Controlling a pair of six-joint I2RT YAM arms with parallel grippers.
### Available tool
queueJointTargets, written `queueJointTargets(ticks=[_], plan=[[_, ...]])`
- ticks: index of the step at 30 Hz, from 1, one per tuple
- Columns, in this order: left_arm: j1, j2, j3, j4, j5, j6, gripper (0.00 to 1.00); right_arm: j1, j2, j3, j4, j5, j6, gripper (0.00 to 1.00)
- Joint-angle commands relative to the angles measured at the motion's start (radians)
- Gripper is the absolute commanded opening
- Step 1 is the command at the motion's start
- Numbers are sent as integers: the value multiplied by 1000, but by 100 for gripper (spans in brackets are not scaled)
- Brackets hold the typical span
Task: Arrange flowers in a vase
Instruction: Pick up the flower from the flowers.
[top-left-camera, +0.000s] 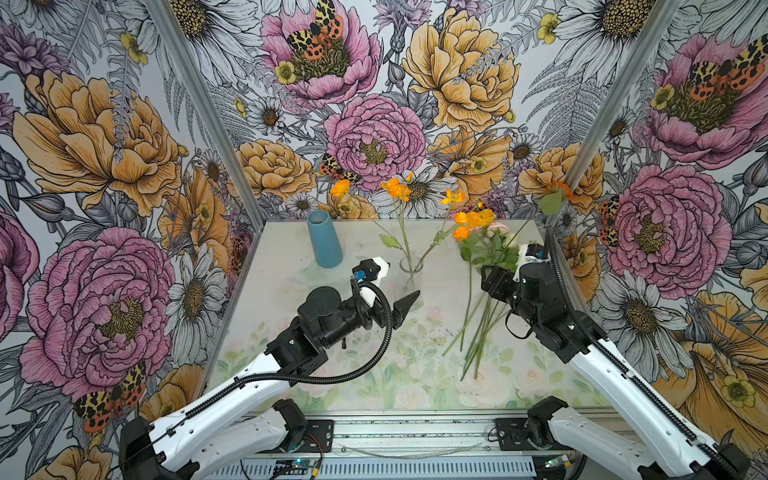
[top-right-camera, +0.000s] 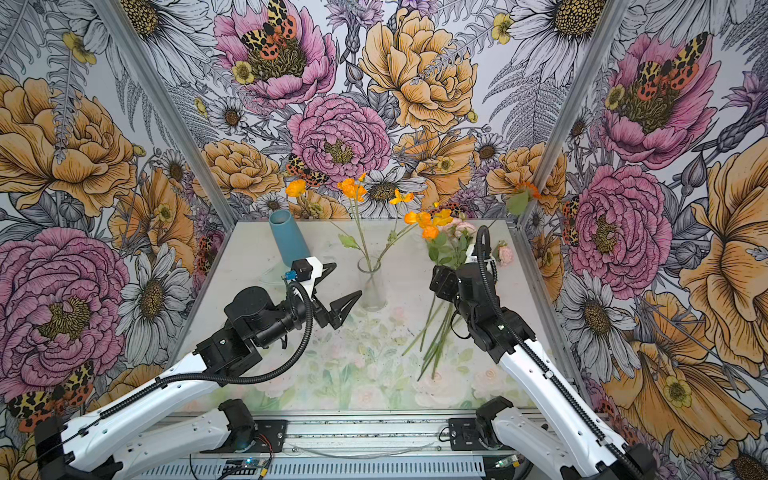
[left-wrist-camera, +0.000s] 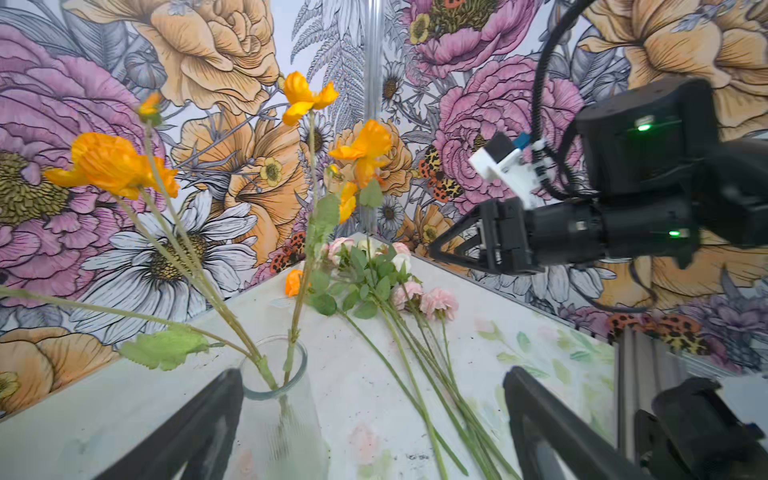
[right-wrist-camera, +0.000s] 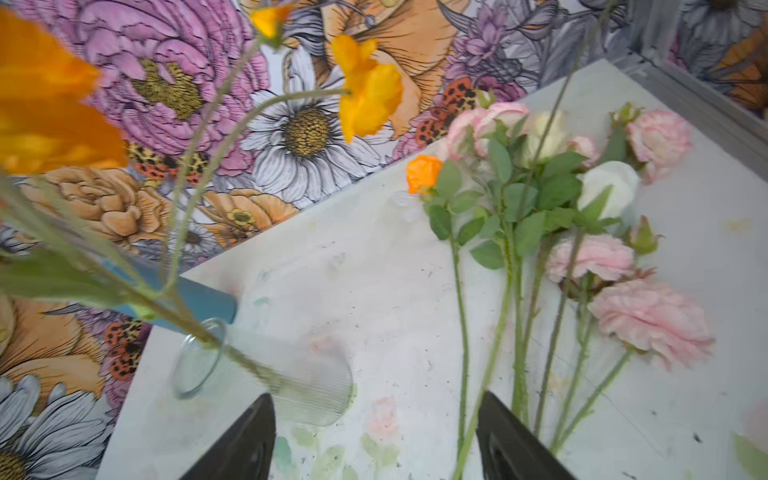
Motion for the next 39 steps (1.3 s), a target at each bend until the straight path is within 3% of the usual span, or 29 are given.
queueJointTargets(ticks=[1,6,16,22,39], plan=[[-37,20,-34,-47,120,-86,99,-88,105,-29,-57,-145,59,67],[-111,58,-26,-49,67,-92,99,-159,274,7,-56,-136,-45,65],[-147,170,39,-58,59,-229,99,-280,554,146,-55,-209,-187,54],[-155,248,86,-49,40,-178,99,-289,711,237,-53,-224,-245,46],[-81,331,154,-47,74,-121,99,-288,876,331,-48,-181,-270,21]])
